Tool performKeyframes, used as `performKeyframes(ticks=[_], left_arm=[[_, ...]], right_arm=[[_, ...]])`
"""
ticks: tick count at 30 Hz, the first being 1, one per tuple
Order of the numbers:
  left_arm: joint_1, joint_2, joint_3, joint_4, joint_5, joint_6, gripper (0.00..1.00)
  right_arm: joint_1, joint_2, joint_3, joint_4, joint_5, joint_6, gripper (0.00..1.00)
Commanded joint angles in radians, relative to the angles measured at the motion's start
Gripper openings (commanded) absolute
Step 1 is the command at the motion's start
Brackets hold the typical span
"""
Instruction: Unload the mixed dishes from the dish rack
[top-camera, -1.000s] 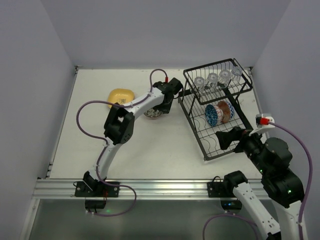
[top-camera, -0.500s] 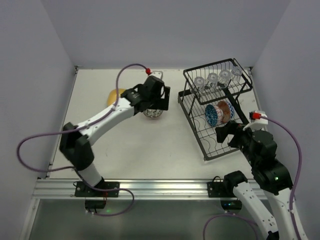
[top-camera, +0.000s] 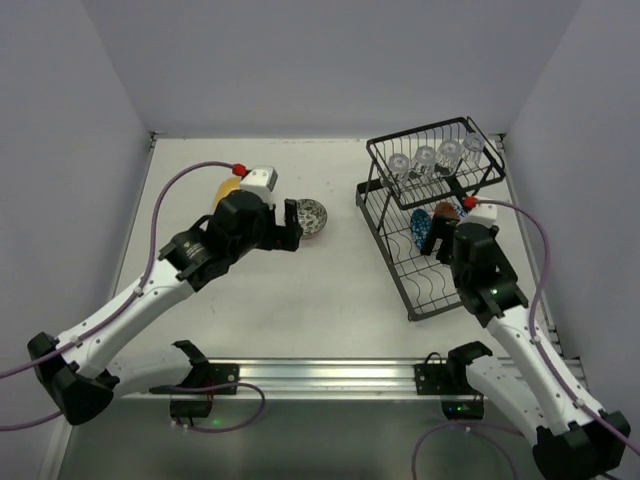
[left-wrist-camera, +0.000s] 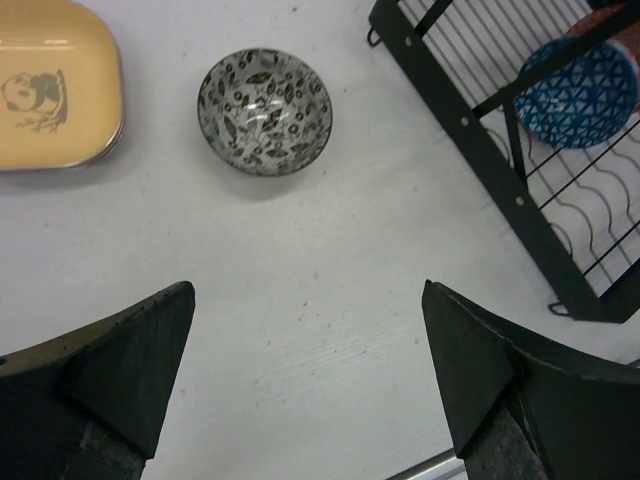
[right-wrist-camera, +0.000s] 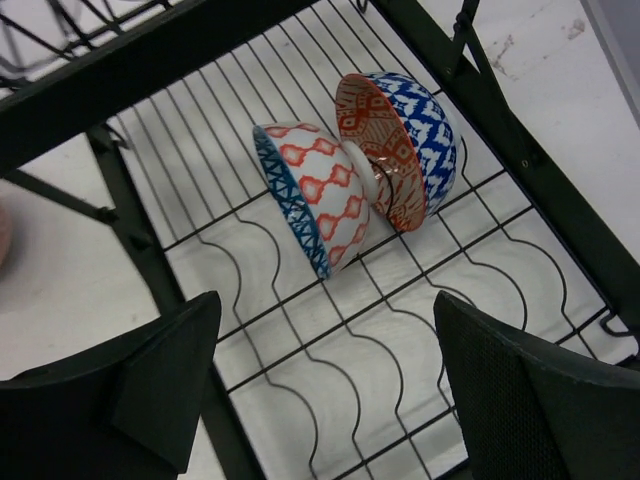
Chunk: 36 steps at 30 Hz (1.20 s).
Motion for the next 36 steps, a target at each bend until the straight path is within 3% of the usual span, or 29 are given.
performKeyframes(ticks=[1, 4, 11, 26, 29, 36], left_arm=[[0.001, -0.113, -0.076, -0.093, -0.010, 0.093, 1.00], [0.002, -0.202, -0.172, -0.079, -0.045, 0.131, 1.00], [0.002, -0.302, -0.309, -0.007, -0.056, 0.142, 1.00], [0.002, -0.331, -0.315, -0.002, -0.065, 0.134, 1.00], [0.002, -0.331, -0.315, -0.002, -0.062, 0.136, 1.00], [0.002, -0.337, -0.317, -0.001, -0.062, 0.136, 1.00]], right_arm=[[0.001, 0.138, -0.029, 0.273, 0.109, -0.140, 0.84], [0.003, 0.207, -0.052, 0.395, 0.117, -0.242, 0.72], [0.029, 0.281, -0.153, 0.662, 0.152, -0.454, 0.66], [0.046, 0.453, -0.218, 0.799, 0.204, -0.479, 0.56], [0.047, 0.494, -0.190, 0.792, 0.235, -0.491, 0.45], [0.066, 0.531, -0.182, 0.798, 0.343, -0.525, 0.36]])
